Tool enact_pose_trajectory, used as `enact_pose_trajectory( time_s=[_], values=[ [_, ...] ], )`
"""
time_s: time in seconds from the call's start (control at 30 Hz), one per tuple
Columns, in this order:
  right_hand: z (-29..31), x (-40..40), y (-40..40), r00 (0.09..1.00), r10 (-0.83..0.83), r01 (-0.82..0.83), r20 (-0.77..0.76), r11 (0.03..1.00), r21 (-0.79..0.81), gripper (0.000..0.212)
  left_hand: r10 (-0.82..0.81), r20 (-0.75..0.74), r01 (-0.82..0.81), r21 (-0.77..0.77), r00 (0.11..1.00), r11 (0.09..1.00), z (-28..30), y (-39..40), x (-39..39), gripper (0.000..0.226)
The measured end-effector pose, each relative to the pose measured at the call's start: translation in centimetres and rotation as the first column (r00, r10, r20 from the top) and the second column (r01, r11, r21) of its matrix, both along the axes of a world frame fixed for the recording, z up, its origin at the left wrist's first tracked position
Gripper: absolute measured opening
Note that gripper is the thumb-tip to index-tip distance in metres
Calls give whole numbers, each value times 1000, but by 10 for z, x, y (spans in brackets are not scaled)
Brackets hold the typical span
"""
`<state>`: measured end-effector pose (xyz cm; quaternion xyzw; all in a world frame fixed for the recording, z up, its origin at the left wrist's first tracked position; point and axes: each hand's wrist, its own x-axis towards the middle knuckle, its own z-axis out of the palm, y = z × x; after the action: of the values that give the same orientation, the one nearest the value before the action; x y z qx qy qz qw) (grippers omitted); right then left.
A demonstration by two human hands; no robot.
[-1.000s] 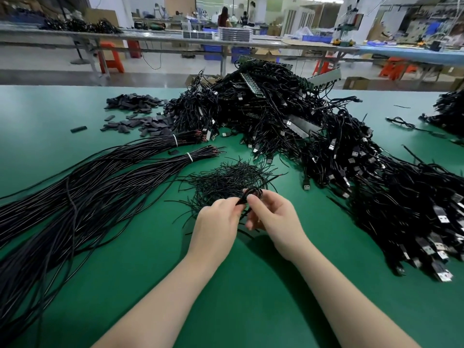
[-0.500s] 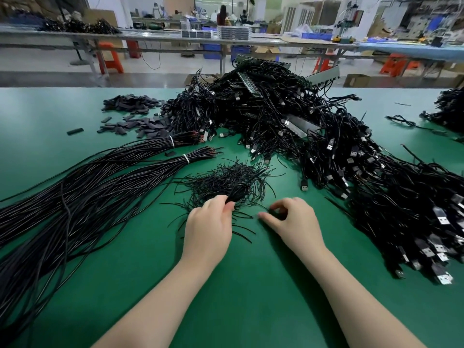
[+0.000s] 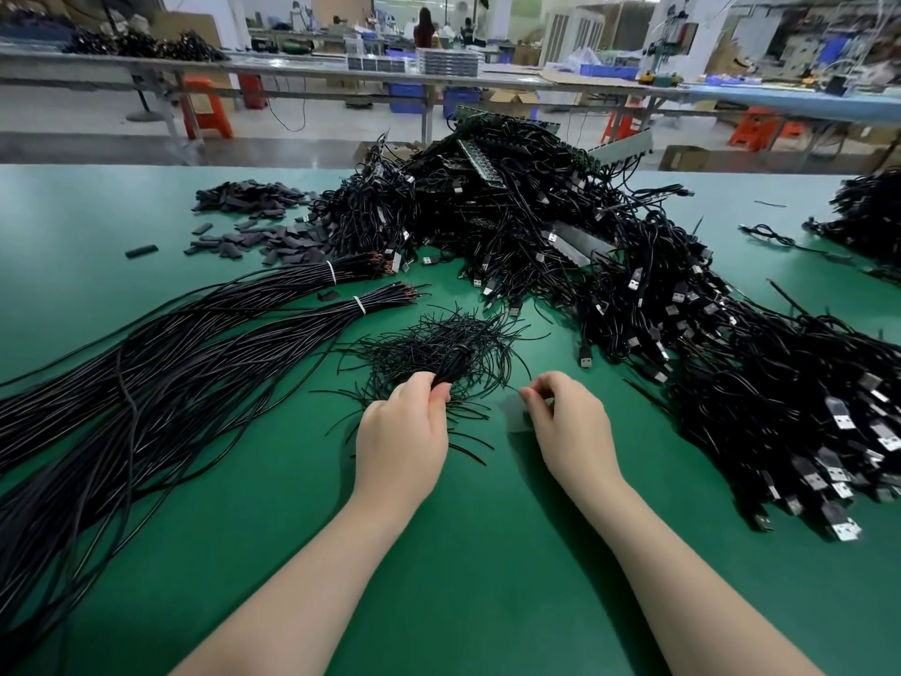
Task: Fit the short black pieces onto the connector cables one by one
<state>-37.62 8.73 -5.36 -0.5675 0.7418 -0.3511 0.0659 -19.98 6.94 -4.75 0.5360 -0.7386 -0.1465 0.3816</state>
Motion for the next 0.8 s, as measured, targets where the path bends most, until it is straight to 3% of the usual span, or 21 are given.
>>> enact_pose_trajectory(
  time_s=[0.1, 0.3, 0.4, 0.5, 0.63, 0.8],
  values=[
    [0, 2, 1, 997, 68, -64, 26, 992, -111, 9, 2, 11, -2, -11, 1000, 1000, 0, 0, 0, 28],
    [-2, 8, 3, 952, 204, -264, -227, 924, -277, 18, 11, 1, -11, -53, 1000, 999, -1, -2, -2, 28],
    [-3, 10, 3, 935, 235, -315, -266, 893, -320, 20, -7, 8, 8, -48, 1000, 999, -2, -2, -3, 28],
    [-4, 9, 3, 939, 236, -308, -249, 901, -306, 24, -20, 26, 21, -45, 999, 999, -3, -2, -3, 29],
    [-5, 8, 1, 933, 222, -288, -282, 932, -220, 12, -13, 29, 14, -40, 1000, 999, -3, -2, -3, 31],
    [-2, 9, 1, 960, 166, -231, -226, 926, -298, 4, -15, 35, 16, -29, 999, 999, -4, -1, -3, 31]
  ],
)
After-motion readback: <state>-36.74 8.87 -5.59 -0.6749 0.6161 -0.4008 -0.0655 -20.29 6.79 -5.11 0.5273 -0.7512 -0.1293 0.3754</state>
